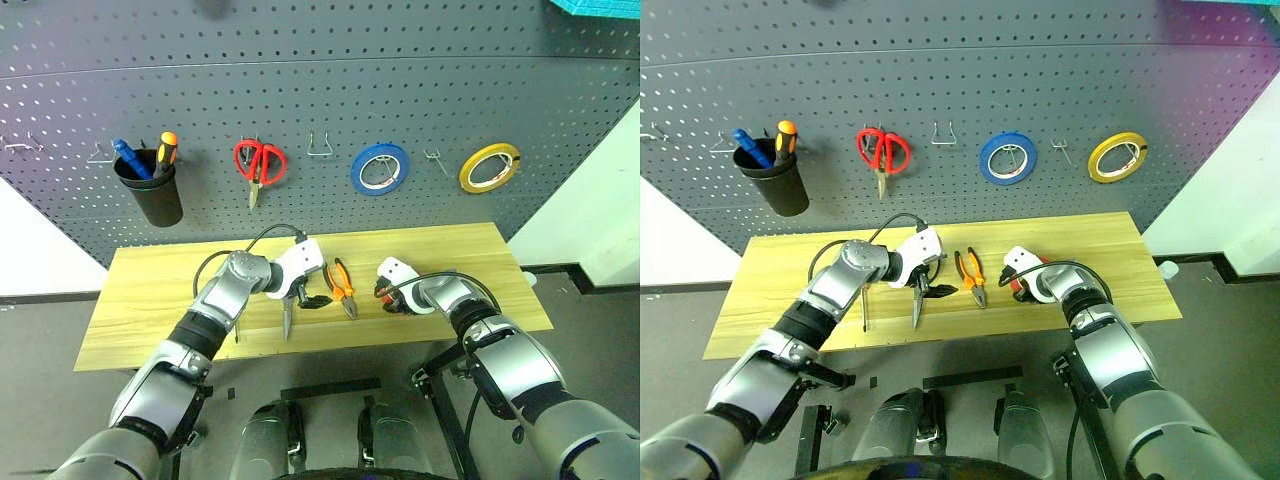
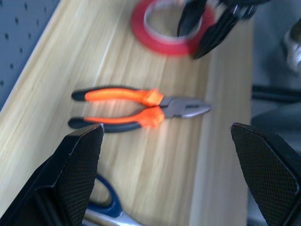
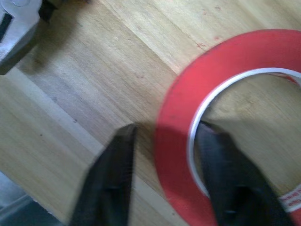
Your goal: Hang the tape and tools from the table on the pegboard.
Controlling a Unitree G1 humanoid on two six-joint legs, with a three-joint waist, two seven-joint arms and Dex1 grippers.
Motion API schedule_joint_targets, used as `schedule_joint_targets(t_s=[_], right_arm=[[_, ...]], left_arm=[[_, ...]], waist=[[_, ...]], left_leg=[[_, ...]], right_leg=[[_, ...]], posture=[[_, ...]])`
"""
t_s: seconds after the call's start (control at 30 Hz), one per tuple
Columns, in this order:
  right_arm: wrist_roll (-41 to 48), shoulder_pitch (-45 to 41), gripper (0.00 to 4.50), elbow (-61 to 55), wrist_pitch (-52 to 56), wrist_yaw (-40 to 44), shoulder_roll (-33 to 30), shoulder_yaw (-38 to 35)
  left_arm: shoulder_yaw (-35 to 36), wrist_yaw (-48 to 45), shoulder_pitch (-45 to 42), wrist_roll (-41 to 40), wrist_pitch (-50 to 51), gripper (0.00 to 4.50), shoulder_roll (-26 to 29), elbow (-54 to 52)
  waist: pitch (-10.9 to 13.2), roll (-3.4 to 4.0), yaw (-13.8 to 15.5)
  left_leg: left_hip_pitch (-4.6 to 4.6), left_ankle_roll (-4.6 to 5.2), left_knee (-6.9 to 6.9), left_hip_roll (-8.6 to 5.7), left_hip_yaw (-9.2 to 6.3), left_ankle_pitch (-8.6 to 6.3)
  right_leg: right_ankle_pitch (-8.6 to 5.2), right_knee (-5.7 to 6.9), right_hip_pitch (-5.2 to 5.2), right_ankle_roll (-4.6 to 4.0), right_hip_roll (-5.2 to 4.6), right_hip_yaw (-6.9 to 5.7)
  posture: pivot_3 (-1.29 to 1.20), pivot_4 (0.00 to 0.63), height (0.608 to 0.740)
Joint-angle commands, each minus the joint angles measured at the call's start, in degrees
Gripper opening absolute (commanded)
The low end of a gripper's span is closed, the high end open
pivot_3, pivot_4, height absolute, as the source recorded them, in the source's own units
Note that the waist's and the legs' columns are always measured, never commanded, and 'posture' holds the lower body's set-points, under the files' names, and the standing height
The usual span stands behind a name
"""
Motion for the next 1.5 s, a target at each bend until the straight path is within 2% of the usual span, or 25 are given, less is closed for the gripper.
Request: schedule_joint_targets(t_s=[0.03,0.1,0.23,0.27,0.37,0.47,0.53,0.67,0.8,1.23,1.5], right_arm=[[0.8,0.5,0.66,0.3,0.7,1.5,-1.0,-1.9],[1.8,0.6,0.66,-0.9,0.9,2.7,-1.5,-3.3],[6.9,9.3,0.66,-23.6,4.2,3.5,-7.5,-10.1],[7.6,12.0,0.66,-29.8,6.9,3.9,-8.7,-10.8],[14.3,23.6,0.66,-58.6,13.6,5.4,-11.8,-17.3],[20.5,29.5,0.66,-78.9,16.0,3.6,-11.9,-24.2],[22.6,30.5,0.66,-85.9,17.3,1.7,-12.1,-26.7],[23.6,28.6,0.66,-90.7,18.4,-1.4,-13.3,-28.3],[23.6,24.6,0.66,-88.9,16.4,-3.4,-14.2,-28.2],[17.3,5.4,0.66,-41.7,-10.0,-4.4,-13.9,-23.2],[14.4,-4.7,0.66,-21.5,-20.2,-5.0,-10.4,-20.0]], left_arm=[[2.1,-2.4,0.1,-3.3,-3.4,4.5,0.5,-4.3],[2.5,-2.9,0.2,-3.8,-5.3,4.5,1.0,-3.9],[7.6,-12.3,3.3,-13.1,-14.3,4.5,3.5,-7.9],[8.2,-12.3,3.5,-13.7,-14.1,4.5,3.8,-7.8],[12.6,-12.8,4.2,-17.3,-17.7,4.5,4.4,-7.6],[17.5,-12.8,3.9,-22.7,-19.3,4.5,3.3,-7.4],[19.4,-12.4,3.4,-24.2,-20.1,4.5,2.8,-6.8],[22.2,-10.6,1.4,-27.3,-19.7,4.5,1.5,-7.1],[23.7,-8.6,-0.9,-29.5,-17.7,4.5,0.4,-8.6],[26.0,-4.6,-3.7,-34.9,-10.8,4.5,-1.7,-12.5],[25.8,-3.5,-2.5,-34.9,-9.5,4.5,-0.9,-13.6]], waist=[[0.0,0.0,0.0],[0.0,0.01,-0.1],[0.0,0.11,0.0],[0.0,0.11,0.0],[0.0,0.13,0.0],[0.0,0.15,-0.4],[-0.1,0.16,-0.4],[-0.3,-0.14,-0.2],[-0.3,-0.15,-0.1],[-0.4,-0.18,-0.6],[-0.4,-0.17,-0.7]], left_leg=[[0.0,-0.01,0.0,0.0,0.0,0.0],[0.0,-0.01,-0.02,-0.01,0.0,-0.01],[-0.24,-0.25,-0.15,-0.01,0.02,0.15],[-0.3,-0.32,-0.18,-0.02,0.03,0.2],[-0.35,-0.24,-0.21,-0.01,0.04,0.23],[-0.33,-0.01,-0.2,0.03,0.05,0.05],[-0.28,-0.03,-0.13,0.04,0.05,0.03],[-0.04,-0.03,-0.04,0.04,0.01,0.01],[-0.27,0.07,0.13,-0.04,0.01,-0.03],[-0.26,0.02,0.41,-0.01,0.11,0.19],[-0.25,0.0,0.45,-0.01,0.14,0.22]], right_leg=[[0.0,-0.01,0.0,-0.01,-0.03,0.0],[0.01,-0.02,-0.01,-0.02,-0.07,0.02],[0.03,-0.02,-0.11,0.01,-0.1,0.07],[0.03,-0.02,-0.18,0.03,-0.11,0.07],[0.03,-0.08,-0.2,0.04,-0.08,0.06],[0.11,-0.09,-0.2,0.18,0.02,0.06],[0.11,-0.07,-0.13,0.18,0.05,0.06],[0.0,-0.17,-0.01,-0.01,0.11,-0.03],[0.01,-0.17,-0.06,0.01,0.04,-0.05],[0.26,-0.08,0.26,0.49,0.24,-0.04],[0.27,-0.03,0.28,0.5,0.32,-0.03]], posture=[[0.07,0.14,0.74],[0.06,0.13,0.74],[0.04,0.112,0.74],[0.03,0.11,0.74],[0.0,0.097,0.74],[-0.02,0.086,0.74],[-0.04,0.079,0.74],[-0.05,0.067,0.74],[-0.06,0.05,0.74],[0.0,0.041,0.74],[0.02,0.047,0.74]])
